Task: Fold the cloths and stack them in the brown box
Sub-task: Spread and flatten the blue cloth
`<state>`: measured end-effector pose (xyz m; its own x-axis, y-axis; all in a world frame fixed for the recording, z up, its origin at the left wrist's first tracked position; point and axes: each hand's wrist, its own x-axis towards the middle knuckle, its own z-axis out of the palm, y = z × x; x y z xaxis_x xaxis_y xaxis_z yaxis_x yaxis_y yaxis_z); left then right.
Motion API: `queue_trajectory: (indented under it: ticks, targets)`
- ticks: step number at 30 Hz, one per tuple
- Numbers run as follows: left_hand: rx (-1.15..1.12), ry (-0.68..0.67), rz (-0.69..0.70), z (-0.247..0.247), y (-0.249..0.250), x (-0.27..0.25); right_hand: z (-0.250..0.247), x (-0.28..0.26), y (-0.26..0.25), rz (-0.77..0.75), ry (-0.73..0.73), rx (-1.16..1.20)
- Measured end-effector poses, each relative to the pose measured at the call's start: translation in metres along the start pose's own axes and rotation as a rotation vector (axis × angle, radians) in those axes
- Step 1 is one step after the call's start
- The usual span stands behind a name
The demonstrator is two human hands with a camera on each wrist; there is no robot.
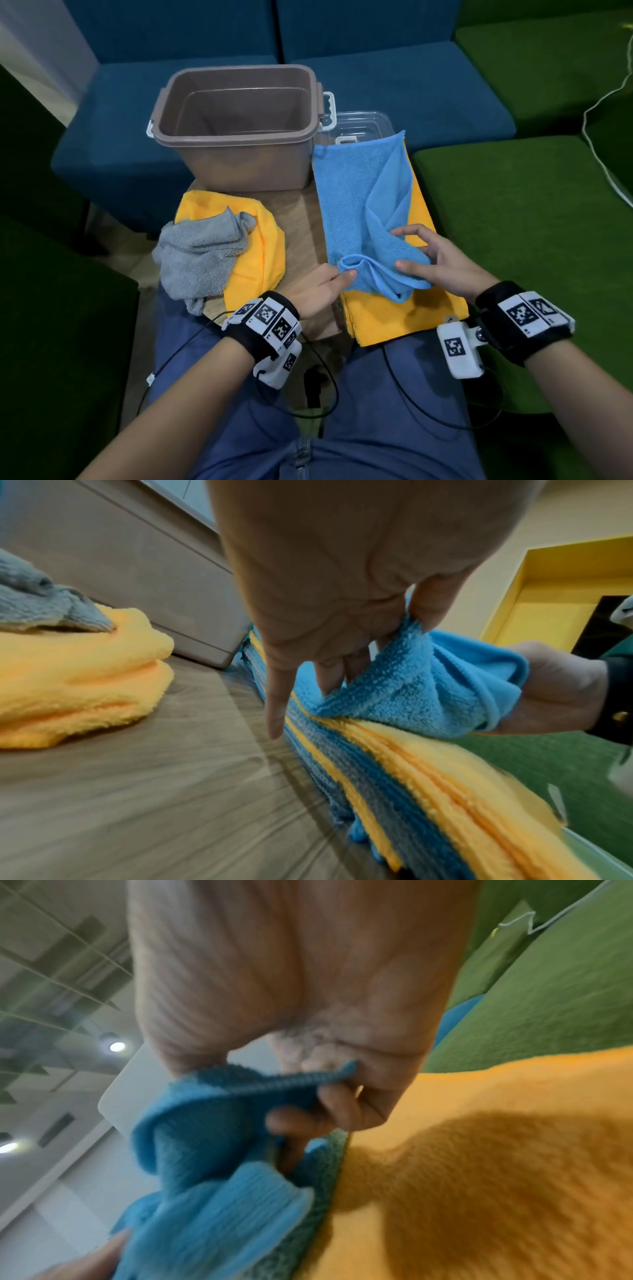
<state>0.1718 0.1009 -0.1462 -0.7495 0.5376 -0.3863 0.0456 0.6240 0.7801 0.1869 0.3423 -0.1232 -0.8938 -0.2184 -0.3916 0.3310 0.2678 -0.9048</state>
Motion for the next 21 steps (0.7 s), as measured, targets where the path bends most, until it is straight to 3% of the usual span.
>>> queue_trajectory:
  ticks: [3, 8, 13, 16, 18, 21]
  targets:
    - [0.003, 0.012, -0.007, -0.001, -0.002, 0.001, 0.0, 0.003, -0.005, -0.019, 0.078, -0.012]
    - [-0.009, 0.016, 0.021, -0.002, -0.004, 0.002, -0.007, 0.007, -0.007, -0.112, 0.378, -0.124]
    - [0.205, -0.036, 0.258, -0.004, 0.004, -0.004, -0.032, -0.004, -0.006, -0.026, 0.575, -0.361]
    - [0.337, 0.058, 0.427, 0.001, 0.004, -0.004, -0.038, -0.017, -0.006, 0.058, 0.589, -0.442]
    - [0.348, 0.122, 0.481, 0.007, 0.004, -0.005, -0.034, -0.024, -0.003, 0.176, 0.487, -0.518]
    - [0.319, 0.047, 0.466, 0.017, 0.004, -0.007, -0.026, -0.031, 0.009, 0.306, 0.319, -0.651]
